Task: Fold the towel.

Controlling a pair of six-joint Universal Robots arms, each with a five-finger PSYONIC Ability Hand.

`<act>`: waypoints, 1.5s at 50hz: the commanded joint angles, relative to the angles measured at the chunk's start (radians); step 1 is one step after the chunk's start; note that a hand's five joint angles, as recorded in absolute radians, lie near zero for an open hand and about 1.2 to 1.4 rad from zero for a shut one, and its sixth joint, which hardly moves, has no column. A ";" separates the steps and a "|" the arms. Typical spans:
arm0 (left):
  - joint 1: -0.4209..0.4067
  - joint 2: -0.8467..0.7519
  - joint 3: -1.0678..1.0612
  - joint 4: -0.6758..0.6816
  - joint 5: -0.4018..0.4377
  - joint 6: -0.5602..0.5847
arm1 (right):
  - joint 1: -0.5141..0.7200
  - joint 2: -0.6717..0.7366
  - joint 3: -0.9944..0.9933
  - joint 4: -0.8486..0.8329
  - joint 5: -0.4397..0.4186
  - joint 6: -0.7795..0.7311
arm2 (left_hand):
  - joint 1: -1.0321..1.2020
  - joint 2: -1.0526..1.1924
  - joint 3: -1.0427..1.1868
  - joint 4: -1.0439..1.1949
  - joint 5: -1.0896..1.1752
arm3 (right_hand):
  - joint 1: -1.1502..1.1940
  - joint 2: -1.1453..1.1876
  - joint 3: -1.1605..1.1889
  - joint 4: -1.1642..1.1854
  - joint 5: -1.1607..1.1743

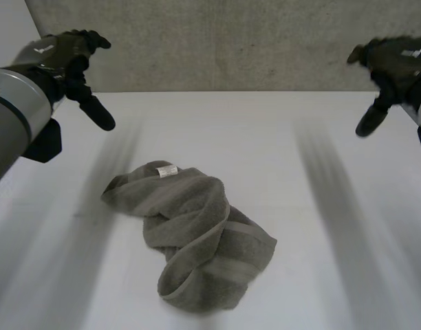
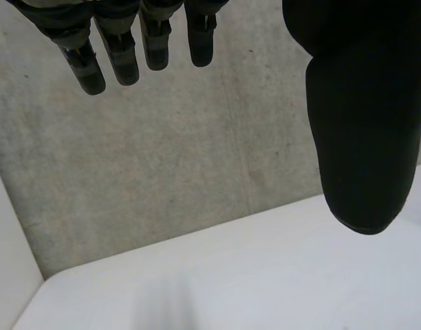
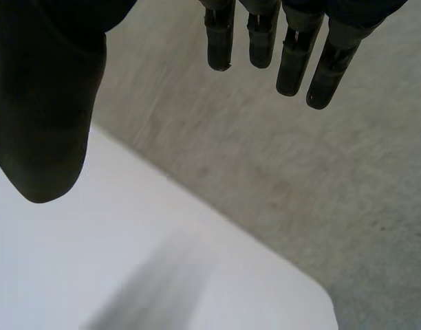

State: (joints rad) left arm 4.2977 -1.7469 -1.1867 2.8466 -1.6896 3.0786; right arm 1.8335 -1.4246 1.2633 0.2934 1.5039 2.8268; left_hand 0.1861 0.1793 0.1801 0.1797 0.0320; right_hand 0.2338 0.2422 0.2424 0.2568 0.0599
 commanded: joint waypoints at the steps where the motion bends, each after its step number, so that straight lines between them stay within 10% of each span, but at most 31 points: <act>1: 0.001 -0.126 -0.011 0.048 0.097 0.006 | 0.069 0.084 0.008 0.112 -0.021 -0.152 | 0.033 0.040 0.039 0.040 0.013 | -0.059 -0.068 -0.068 -0.082 -0.060; 31: -0.018 -0.450 -0.137 0.229 0.380 0.255 | 0.285 0.437 0.056 0.093 -0.221 0.283 | 0.317 0.324 0.323 0.324 0.297 | -0.043 -0.052 -0.052 -0.066 -0.044; 36: -0.021 -0.453 -0.146 0.272 0.375 0.253 | 0.293 0.444 0.074 0.036 -0.218 0.296 | 0.897 0.904 0.903 0.904 0.877 | 0.459 0.450 0.450 0.436 0.458; 38: -0.022 -0.456 -0.149 0.286 0.372 0.252 | 0.288 0.428 0.076 -0.008 -0.208 0.295 | 1.055 1.062 1.061 1.061 1.034 | 1.137 1.128 1.128 1.114 1.136; 41: -0.030 -0.459 -0.148 0.306 0.364 0.252 | 0.280 0.376 0.058 -0.061 -0.206 0.295 | 1.210 1.217 1.216 1.217 1.190 | 1.162 1.154 1.154 1.139 1.162; 46: -0.032 -0.441 -0.090 0.375 0.289 0.253 | 0.267 0.279 -0.002 -0.208 -0.203 0.284 | 1.210 1.217 1.216 1.217 1.190 | 1.162 1.154 1.154 1.139 1.162; 54: 0.028 -0.232 0.027 0.611 -0.083 0.198 | 0.132 0.106 0.097 -0.769 -0.169 0.312 | 1.210 1.217 1.216 1.217 1.190 | 1.162 1.154 1.154 1.139 1.162; 59: 0.034 -0.142 -0.092 0.649 -0.059 0.117 | 0.119 0.064 0.217 -0.976 -0.191 0.335 | 1.210 1.217 1.216 1.217 1.190 | 1.162 1.154 1.154 1.139 1.162; 71: 0.024 -0.102 -0.571 0.654 0.088 0.092 | 0.020 0.245 0.243 -0.433 -0.266 0.166 | 1.210 1.217 1.216 1.217 1.190 | 1.162 1.154 1.154 1.139 1.162; 75: 0.024 -0.140 -0.689 0.637 0.090 0.092 | -0.037 0.321 0.252 -0.239 -0.263 -0.088 | 1.210 1.217 1.216 1.217 1.190 | 0.795 0.787 0.787 0.772 0.795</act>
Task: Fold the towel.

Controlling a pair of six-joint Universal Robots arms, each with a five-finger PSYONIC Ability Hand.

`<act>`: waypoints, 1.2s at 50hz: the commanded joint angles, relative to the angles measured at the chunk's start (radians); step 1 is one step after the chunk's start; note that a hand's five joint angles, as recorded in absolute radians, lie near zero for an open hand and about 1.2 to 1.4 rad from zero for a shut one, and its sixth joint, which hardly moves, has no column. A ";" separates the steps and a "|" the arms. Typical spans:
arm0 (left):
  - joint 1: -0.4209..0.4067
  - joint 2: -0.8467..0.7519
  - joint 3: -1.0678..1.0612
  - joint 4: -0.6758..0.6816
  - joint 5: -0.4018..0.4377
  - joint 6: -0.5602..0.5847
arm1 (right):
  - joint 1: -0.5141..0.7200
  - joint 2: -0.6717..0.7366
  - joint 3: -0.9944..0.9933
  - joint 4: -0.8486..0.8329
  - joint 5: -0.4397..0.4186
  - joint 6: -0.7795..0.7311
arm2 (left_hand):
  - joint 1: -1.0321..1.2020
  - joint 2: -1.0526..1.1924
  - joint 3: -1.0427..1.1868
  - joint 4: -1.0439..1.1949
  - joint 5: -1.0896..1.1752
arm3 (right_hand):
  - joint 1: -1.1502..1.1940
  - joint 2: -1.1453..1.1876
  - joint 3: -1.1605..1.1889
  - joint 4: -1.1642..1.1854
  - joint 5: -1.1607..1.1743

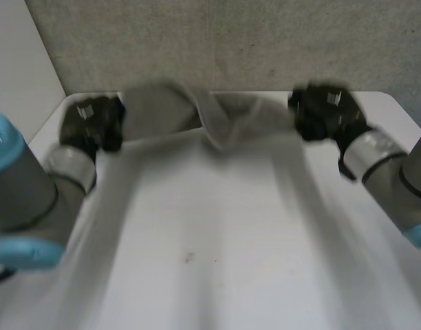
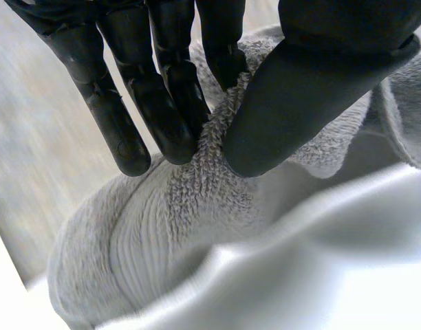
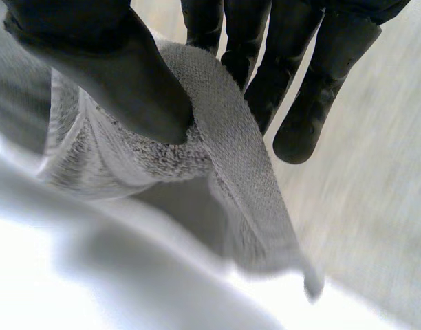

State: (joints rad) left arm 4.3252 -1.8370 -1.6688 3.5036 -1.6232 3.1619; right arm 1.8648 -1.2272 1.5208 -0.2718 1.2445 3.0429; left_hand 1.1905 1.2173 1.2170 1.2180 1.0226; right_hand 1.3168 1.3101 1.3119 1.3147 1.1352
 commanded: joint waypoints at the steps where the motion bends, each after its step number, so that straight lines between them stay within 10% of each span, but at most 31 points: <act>1: -0.004 -0.050 -0.207 -0.020 0.023 0.009 | -0.082 0.141 -0.004 0.366 -0.001 -0.364 | 0.206 0.179 0.179 0.178 0.199 | -0.403 -0.396 -0.398 -0.401 -0.396; 9: -0.006 -0.025 -0.319 -0.089 0.026 0.035 | -0.104 0.114 0.021 0.408 0.007 -0.424 | 0.054 0.027 0.027 0.026 0.047 | -0.829 -0.823 -0.824 -0.827 -0.822; 30: 0.010 0.217 -0.244 -0.172 0.031 0.053 | -0.050 -0.101 0.265 0.190 0.012 -0.357 | -0.836 -0.863 -0.862 -0.863 -0.842 | -0.850 -0.843 -0.845 -0.848 -0.843; 44: -0.002 0.090 -0.132 -0.179 0.117 0.083 | 0.010 -0.026 0.303 0.184 0.038 -0.246 | -0.824 -0.851 -0.851 -0.852 -0.831 | -0.850 -0.843 -0.845 -0.848 -0.843; 60: -0.004 -0.171 0.035 -0.241 0.353 0.406 | 0.011 0.023 0.309 0.137 0.046 -0.253 | -0.792 -0.819 -0.819 -0.819 -0.799 | -0.853 -0.846 -0.848 -0.851 -0.846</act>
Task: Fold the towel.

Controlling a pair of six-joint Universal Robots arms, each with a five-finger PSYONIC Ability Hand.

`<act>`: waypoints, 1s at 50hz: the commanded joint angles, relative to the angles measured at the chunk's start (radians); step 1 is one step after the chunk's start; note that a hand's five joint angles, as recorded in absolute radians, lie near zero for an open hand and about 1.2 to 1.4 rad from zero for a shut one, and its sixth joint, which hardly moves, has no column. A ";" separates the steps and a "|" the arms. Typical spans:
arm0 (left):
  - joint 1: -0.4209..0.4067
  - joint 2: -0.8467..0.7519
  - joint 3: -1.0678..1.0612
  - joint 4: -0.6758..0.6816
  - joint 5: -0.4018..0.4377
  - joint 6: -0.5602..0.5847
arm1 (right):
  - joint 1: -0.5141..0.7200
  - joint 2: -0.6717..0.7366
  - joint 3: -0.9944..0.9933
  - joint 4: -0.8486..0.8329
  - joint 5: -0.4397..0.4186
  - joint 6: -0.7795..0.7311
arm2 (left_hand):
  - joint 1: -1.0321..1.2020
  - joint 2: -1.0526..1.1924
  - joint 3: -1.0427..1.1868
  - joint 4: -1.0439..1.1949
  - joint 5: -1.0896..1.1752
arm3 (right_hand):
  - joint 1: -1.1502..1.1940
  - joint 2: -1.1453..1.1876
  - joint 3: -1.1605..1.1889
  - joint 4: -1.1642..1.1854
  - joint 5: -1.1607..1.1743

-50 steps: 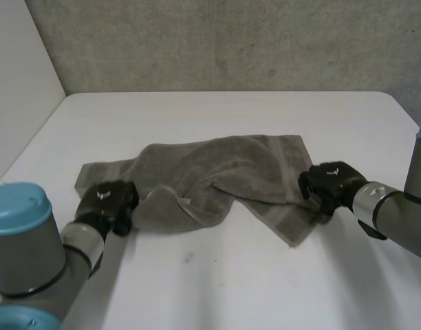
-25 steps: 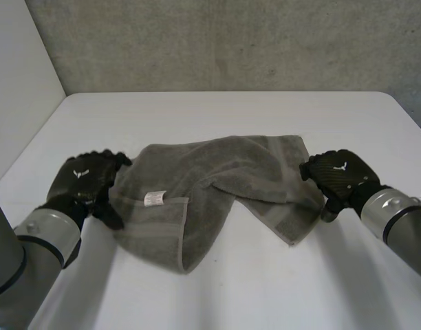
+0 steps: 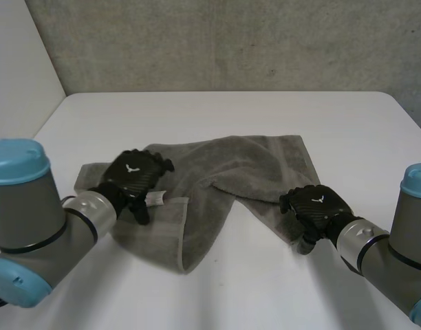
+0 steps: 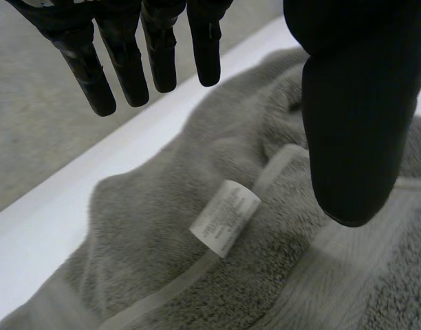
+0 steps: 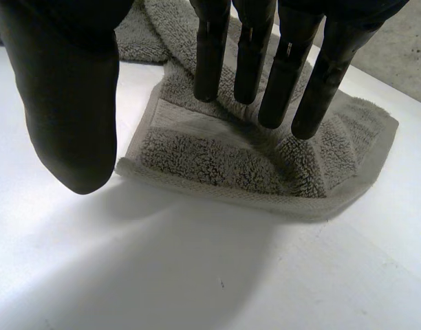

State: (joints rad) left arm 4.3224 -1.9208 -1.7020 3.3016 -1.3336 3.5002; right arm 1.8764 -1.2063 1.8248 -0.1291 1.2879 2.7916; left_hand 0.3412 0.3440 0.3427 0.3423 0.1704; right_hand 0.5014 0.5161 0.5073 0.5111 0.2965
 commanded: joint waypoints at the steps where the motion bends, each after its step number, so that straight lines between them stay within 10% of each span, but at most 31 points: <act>1: -0.003 -0.107 0.090 -0.052 0.080 0.072 | 0.000 0.002 0.005 -0.006 0.002 -0.001 | 0.066 0.063 0.065 0.065 0.062 | -0.038 -0.052 -0.044 -0.047 -0.007; 21: -0.004 -0.271 0.202 -0.117 0.117 0.344 | 0.000 0.013 0.016 -0.024 0.004 -0.020 | 0.464 0.462 0.463 0.463 0.461 | -0.041 -0.055 -0.046 -0.050 -0.010; 50: 0.019 0.009 -0.045 -0.068 0.050 0.298 | 0.001 0.054 -0.009 -0.023 0.002 -0.020 | 0.867 0.864 0.865 0.866 0.863 | -0.117 -0.132 -0.123 -0.127 -0.087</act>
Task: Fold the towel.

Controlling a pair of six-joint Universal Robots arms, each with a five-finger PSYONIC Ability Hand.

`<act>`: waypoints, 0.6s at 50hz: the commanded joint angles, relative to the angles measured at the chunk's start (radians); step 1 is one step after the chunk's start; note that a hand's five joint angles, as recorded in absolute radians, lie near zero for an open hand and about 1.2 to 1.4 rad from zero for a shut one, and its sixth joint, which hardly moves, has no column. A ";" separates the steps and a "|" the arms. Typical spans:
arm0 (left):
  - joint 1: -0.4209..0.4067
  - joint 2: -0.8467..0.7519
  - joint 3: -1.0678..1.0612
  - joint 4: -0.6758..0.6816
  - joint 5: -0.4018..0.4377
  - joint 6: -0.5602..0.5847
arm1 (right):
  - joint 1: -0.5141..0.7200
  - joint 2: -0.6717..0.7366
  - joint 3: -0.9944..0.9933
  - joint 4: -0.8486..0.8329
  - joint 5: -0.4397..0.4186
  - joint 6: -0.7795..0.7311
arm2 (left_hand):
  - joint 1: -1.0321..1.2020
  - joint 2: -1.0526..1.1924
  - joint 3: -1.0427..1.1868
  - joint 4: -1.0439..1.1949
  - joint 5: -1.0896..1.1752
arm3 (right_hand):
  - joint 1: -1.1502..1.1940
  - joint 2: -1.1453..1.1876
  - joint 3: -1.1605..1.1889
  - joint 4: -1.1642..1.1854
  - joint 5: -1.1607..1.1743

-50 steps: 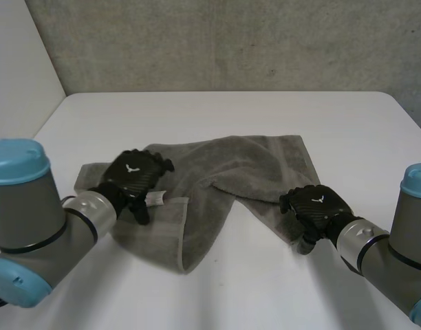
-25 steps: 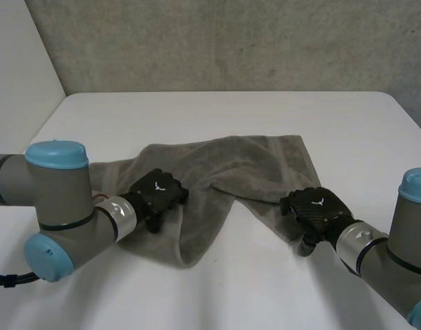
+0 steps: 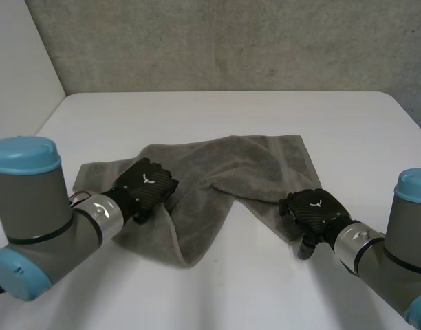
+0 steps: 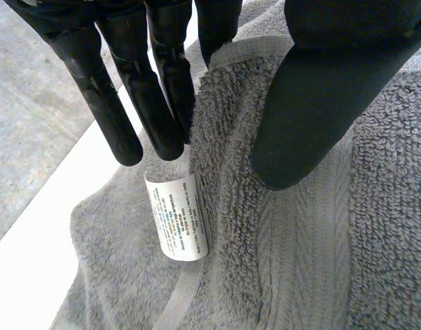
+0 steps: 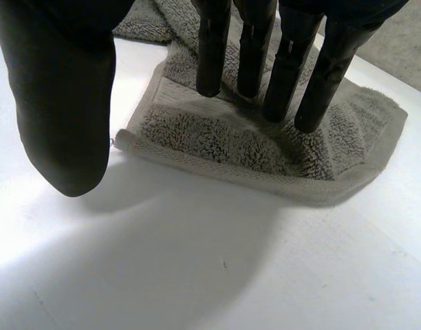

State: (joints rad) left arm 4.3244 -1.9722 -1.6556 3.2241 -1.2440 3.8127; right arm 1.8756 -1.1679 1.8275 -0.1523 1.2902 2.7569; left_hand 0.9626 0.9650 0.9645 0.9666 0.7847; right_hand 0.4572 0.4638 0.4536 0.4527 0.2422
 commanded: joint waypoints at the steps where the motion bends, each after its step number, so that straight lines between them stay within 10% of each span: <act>1: 0.027 0.075 -0.113 0.014 -0.057 -0.016 | 0.002 0.019 -0.014 0.000 0.000 0.021 | 0.389 0.386 0.387 0.385 0.392 | -0.073 -0.079 -0.069 -0.068 -0.032; 30: 0.129 0.153 -0.196 0.143 -0.175 -0.269 | 0.028 0.091 -0.056 -0.095 0.021 0.044 | 0.434 0.431 0.432 0.430 0.437 | 0.244 0.238 0.248 0.249 0.285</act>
State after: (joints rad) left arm 4.4492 -1.8194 -1.8485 3.3665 -1.4209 3.5432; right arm 1.9039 -1.0855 1.7795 -0.2456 1.3088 2.8056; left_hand 1.1905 1.2124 1.2151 1.2176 1.0209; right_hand 0.6770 0.6643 0.6777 0.6791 0.5024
